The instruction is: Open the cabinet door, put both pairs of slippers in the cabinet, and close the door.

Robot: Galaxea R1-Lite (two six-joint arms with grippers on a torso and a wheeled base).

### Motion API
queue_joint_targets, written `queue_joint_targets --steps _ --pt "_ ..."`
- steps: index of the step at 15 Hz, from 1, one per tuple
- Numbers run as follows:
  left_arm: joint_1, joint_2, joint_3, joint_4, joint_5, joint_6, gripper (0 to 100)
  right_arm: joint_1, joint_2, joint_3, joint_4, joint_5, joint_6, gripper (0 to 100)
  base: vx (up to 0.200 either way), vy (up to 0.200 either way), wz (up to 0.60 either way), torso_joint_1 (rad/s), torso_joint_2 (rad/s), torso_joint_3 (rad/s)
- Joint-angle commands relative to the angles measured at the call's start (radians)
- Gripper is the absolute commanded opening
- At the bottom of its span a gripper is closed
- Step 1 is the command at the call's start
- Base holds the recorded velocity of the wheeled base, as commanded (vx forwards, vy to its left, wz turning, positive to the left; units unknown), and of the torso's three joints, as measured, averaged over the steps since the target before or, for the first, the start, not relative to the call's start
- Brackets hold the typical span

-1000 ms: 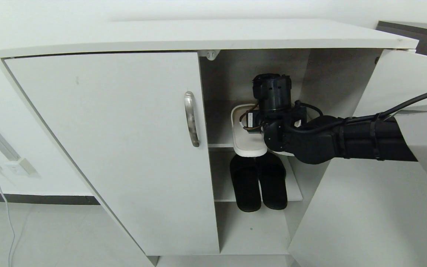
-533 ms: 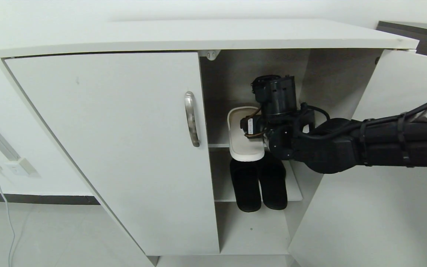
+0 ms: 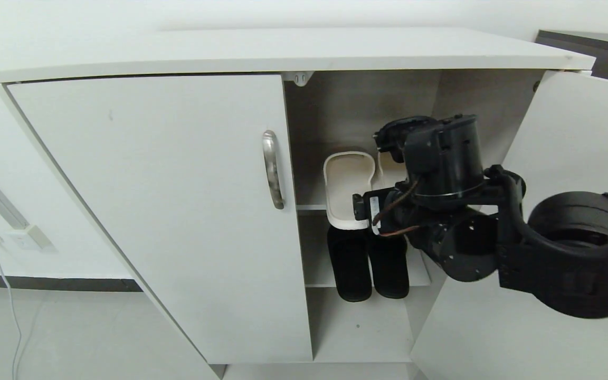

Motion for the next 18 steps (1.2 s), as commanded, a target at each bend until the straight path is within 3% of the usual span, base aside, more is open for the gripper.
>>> queue_joint_targets --steps 1,6,10,11,18 --pt "0.0 0.002 0.0 0.0 0.001 0.0 0 0.032 -0.098 0.104 -0.05 0.005 0.01 100 0.0 0.0 0.0 0.0 0.0 0.0" --pt "0.0 0.0 0.0 0.0 -0.001 0.001 0 0.097 -0.223 0.31 -0.125 0.104 0.032 100 0.0 0.0 0.0 0.0 0.0 0.0" --pt "0.002 0.002 0.0 0.0 -0.001 -0.002 0 0.1 -0.238 0.33 -0.133 0.128 0.038 100 0.0 0.0 0.0 0.0 0.0 0.0" --pt "0.0 0.002 0.0 0.0 -0.001 -0.002 0 0.101 -0.244 0.344 -0.133 0.128 0.036 0 0.0 0.0 0.0 0.0 0.0 0.0" --pt "0.0 0.002 0.0 0.0 -0.004 0.003 0 0.103 -0.24 0.345 -0.134 0.128 0.03 0 0.0 0.0 0.0 0.0 0.0 0.0"
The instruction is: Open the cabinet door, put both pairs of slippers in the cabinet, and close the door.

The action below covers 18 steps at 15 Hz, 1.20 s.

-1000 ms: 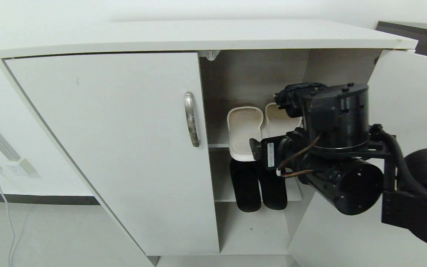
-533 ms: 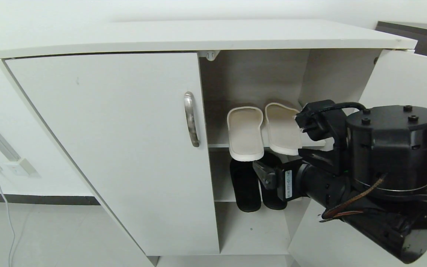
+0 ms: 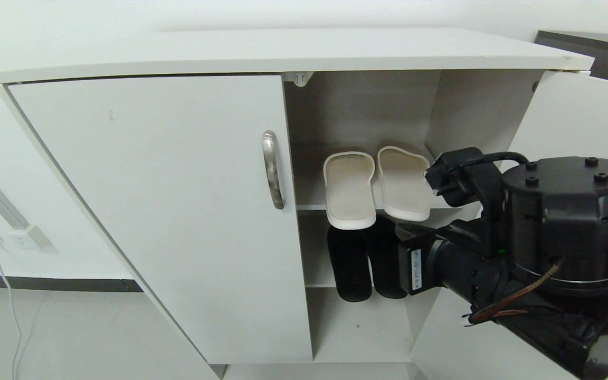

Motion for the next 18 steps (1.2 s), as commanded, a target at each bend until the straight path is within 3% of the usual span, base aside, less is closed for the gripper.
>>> queue_joint_targets --steps 1,7,18 --pt "0.0 0.002 0.0 0.0 0.0 -0.002 0 0.0 0.0 -0.001 0.001 0.0 0.0 0 0.0 0.0 0.0 0.0 0.0 0.0" --pt "0.002 0.002 0.0 0.0 0.0 -0.003 0 -0.002 -0.002 0.004 -0.017 0.0 0.001 0 0.0 0.0 0.0 0.0 0.0 0.0" --pt "0.0 0.002 0.0 0.0 -0.002 -0.003 0 -0.002 0.013 0.039 -0.039 0.047 0.004 0 -0.2 0.0 0.0 0.002 0.0 0.001"
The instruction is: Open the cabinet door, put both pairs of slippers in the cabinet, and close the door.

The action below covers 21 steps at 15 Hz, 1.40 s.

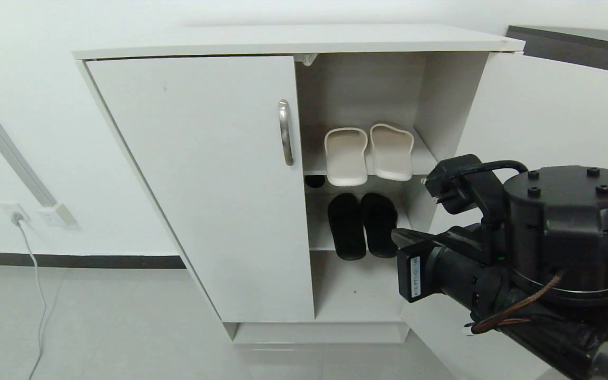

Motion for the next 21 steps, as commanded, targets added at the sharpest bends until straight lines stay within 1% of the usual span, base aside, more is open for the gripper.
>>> queue_joint_targets --steps 1,6,8,11,21 --pt "0.0 0.002 0.0 0.0 0.0 -0.001 0 -0.004 0.015 0.011 -0.001 0.024 0.002 0 -0.2 0.0 0.0 0.002 0.01 0.007" --pt "0.0 0.0 0.0 0.0 0.0 -0.001 0 -0.011 0.063 0.039 -0.004 0.025 0.005 0 -0.2 0.0 0.0 0.004 0.0 0.003" --pt "0.0 0.002 0.0 0.0 0.0 -0.001 0 -0.015 0.073 0.069 -0.028 0.033 -0.004 0 0.0 0.0 0.0 0.0 0.0 0.0" --pt "0.0 0.002 0.0 0.0 0.002 -0.002 0 -0.015 0.073 0.077 -0.038 0.051 -0.005 0 0.0 0.0 0.0 0.0 0.0 0.0" --pt "0.0 0.002 0.0 0.0 0.002 -0.001 0 -0.015 0.075 0.088 -0.038 0.051 -0.015 0 0.0 0.0 0.0 0.0 0.0 0.0"
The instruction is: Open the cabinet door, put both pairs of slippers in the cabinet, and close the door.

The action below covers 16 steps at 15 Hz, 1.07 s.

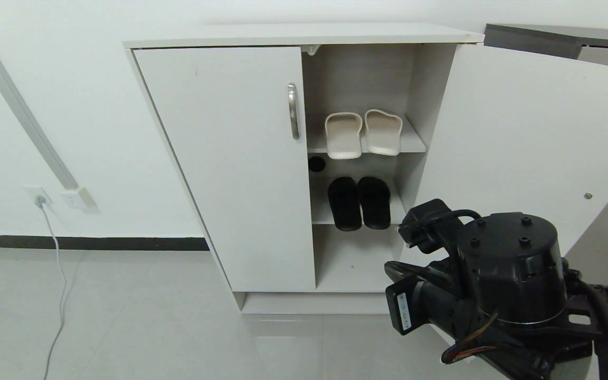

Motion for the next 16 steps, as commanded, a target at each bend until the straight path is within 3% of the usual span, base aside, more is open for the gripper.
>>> queue_joint_targets --steps 1,4,8,16 --pt "0.0 0.002 0.0 0.0 -0.001 0.0 0 0.0 0.004 0.004 0.0 0.0 0.0 0 0.0 0.0 0.0 0.0 0.0 0.0" --pt "0.0 0.002 0.0 0.0 0.0 -0.002 0 0.0 0.004 0.002 0.0 0.0 0.0 0 0.0 0.0 0.0 0.0 0.0 0.0" --pt "0.0 0.002 0.0 0.0 0.0 0.0 0 0.0 0.004 0.002 0.001 0.0 0.0 0 0.0 0.0 0.0 0.006 -0.19 -0.297" --pt "0.001 0.002 0.0 0.0 0.0 -0.002 0 0.0 -0.001 0.004 0.001 -0.003 0.0 0 0.0 0.0 0.0 0.091 -0.49 -0.354"
